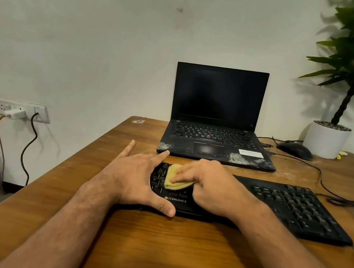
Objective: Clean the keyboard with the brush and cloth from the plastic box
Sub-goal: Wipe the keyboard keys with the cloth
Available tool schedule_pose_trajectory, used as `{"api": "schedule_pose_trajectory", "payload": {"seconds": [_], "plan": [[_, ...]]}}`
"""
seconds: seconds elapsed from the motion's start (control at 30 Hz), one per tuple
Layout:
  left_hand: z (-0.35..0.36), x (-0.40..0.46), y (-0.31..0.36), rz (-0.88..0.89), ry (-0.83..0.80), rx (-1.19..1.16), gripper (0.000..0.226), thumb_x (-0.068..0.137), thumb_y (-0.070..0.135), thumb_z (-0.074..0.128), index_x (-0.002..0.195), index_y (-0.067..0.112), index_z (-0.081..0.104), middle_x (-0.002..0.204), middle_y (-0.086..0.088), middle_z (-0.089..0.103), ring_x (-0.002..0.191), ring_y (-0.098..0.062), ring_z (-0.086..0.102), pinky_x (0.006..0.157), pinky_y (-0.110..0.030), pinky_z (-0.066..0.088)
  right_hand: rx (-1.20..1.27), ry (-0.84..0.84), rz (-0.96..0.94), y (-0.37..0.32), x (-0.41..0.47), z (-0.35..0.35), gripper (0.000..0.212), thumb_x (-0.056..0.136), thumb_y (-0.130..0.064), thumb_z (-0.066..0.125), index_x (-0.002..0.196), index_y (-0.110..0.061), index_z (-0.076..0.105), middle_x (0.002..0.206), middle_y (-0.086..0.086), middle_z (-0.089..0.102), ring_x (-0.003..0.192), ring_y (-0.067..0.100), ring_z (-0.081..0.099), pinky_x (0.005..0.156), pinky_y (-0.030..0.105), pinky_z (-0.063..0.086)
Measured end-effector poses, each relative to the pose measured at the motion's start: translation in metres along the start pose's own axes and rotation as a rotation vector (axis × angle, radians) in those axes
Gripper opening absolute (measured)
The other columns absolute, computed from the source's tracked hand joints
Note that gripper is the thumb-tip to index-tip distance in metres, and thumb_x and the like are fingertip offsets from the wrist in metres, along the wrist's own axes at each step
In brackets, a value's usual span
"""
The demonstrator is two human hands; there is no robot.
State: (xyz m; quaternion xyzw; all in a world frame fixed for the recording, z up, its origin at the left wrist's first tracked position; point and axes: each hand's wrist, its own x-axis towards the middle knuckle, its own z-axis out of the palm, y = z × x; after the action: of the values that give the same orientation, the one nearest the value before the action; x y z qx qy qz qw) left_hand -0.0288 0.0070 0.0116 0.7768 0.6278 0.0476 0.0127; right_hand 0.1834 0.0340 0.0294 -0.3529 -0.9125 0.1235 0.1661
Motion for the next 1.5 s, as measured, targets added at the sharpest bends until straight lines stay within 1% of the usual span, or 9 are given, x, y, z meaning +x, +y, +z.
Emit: {"api": "schedule_pose_trajectory", "payload": {"seconds": [0.1, 0.37, 0.5, 0.7, 0.9, 1.03, 1.2, 1.37, 1.5], "plan": [[-0.002, 0.0, 0.001, -0.017, -0.012, -0.008, 0.15, 0.031, 0.109, 0.029, 0.156, 0.033, -0.003, 0.163, 0.008, 0.019, 0.148, -0.003, 0.015, 0.12, -0.05, -0.016, -0.015, -0.031, -0.108, -0.003, -0.015, -0.003, 0.062, 0.078, 0.005, 0.048, 0.118, -0.034, 0.073, 0.126, -0.017, 0.067, 0.115, -0.006, 0.047, 0.092, -0.002, 0.029], [-0.002, 0.0, 0.002, -0.031, -0.016, -0.062, 0.148, 0.032, 0.106, 0.042, 0.156, 0.036, 0.001, 0.163, 0.01, 0.019, 0.148, -0.004, 0.016, 0.122, -0.05, -0.007, -0.136, 0.015, -0.02, -0.002, 0.0, 0.006, 0.064, 0.085, -0.002, 0.046, 0.134, -0.041, 0.059, 0.143, -0.017, 0.053, 0.122, 0.016, 0.045, 0.112, 0.034, 0.034], [-0.005, -0.003, 0.006, -0.058, -0.026, -0.145, 0.148, 0.034, 0.097, 0.06, 0.156, 0.037, 0.003, 0.162, 0.014, 0.019, 0.147, -0.007, 0.021, 0.12, -0.047, 0.022, -0.104, 0.079, -0.057, -0.008, 0.008, 0.015, 0.061, 0.088, -0.002, 0.047, 0.14, -0.031, 0.055, 0.147, -0.011, 0.05, 0.122, 0.018, 0.045, 0.111, 0.032, 0.033], [-0.007, -0.004, 0.007, -0.084, -0.052, -0.127, 0.146, 0.034, 0.097, 0.061, 0.155, 0.039, 0.003, 0.162, 0.015, 0.017, 0.147, -0.008, 0.02, 0.119, -0.044, 0.025, -0.025, -0.033, -0.125, -0.011, -0.007, 0.003, 0.059, 0.074, 0.001, 0.051, 0.115, -0.034, 0.074, 0.118, -0.02, 0.068, 0.104, 0.007, 0.049, 0.095, 0.024, 0.046], [-0.007, -0.003, 0.009, -0.086, -0.05, -0.112, 0.145, 0.034, 0.096, 0.061, 0.155, 0.041, 0.004, 0.16, 0.017, 0.021, 0.145, -0.007, 0.023, 0.117, -0.043, 0.029, -0.125, 0.04, 0.051, 0.014, -0.002, 0.008, 0.063, 0.084, -0.003, 0.051, 0.123, -0.05, 0.064, 0.132, -0.021, 0.06, 0.103, 0.011, 0.042, 0.094, 0.026, 0.041], [-0.007, -0.003, 0.008, -0.063, -0.06, -0.097, 0.145, 0.033, 0.099, 0.055, 0.155, 0.04, 0.002, 0.16, 0.016, 0.022, 0.145, -0.007, 0.023, 0.122, -0.046, 0.016, -0.166, 0.176, 0.195, 0.027, 0.003, 0.0, 0.062, 0.083, 0.0, 0.049, 0.125, -0.043, 0.066, 0.129, -0.015, 0.063, 0.109, 0.012, 0.043, 0.099, 0.029, 0.042], [-0.002, 0.0, 0.005, -0.011, -0.022, -0.047, 0.147, 0.034, 0.104, 0.045, 0.156, 0.035, 0.002, 0.163, 0.01, 0.019, 0.148, -0.004, 0.017, 0.124, -0.038, 0.0, 0.026, -0.016, -0.047, -0.007, -0.015, -0.002, 0.062, 0.075, 0.008, 0.048, 0.114, -0.033, 0.075, 0.129, -0.019, 0.065, 0.112, -0.008, 0.045, 0.092, -0.002, 0.024], [-0.004, -0.003, 0.007, -0.049, -0.036, -0.081, 0.144, 0.036, 0.1, 0.056, 0.155, 0.04, 0.001, 0.163, 0.013, 0.015, 0.148, -0.008, 0.018, 0.12, -0.038, 0.023, -0.055, -0.043, -0.108, -0.007, -0.022, 0.002, 0.063, 0.081, 0.002, 0.049, 0.125, -0.04, 0.067, 0.135, -0.024, 0.058, 0.107, 0.005, 0.042, 0.098, 0.022, 0.039], [-0.007, -0.003, 0.009, -0.047, -0.053, -0.075, 0.144, 0.036, 0.099, 0.055, 0.156, 0.039, 0.001, 0.161, 0.015, 0.019, 0.145, -0.007, 0.023, 0.118, -0.036, 0.025, -0.152, 0.07, 0.091, 0.012, -0.012, 0.003, 0.062, 0.085, -0.001, 0.05, 0.129, -0.042, 0.063, 0.134, -0.02, 0.06, 0.102, 0.012, 0.04, 0.097, 0.034, 0.045]]}}
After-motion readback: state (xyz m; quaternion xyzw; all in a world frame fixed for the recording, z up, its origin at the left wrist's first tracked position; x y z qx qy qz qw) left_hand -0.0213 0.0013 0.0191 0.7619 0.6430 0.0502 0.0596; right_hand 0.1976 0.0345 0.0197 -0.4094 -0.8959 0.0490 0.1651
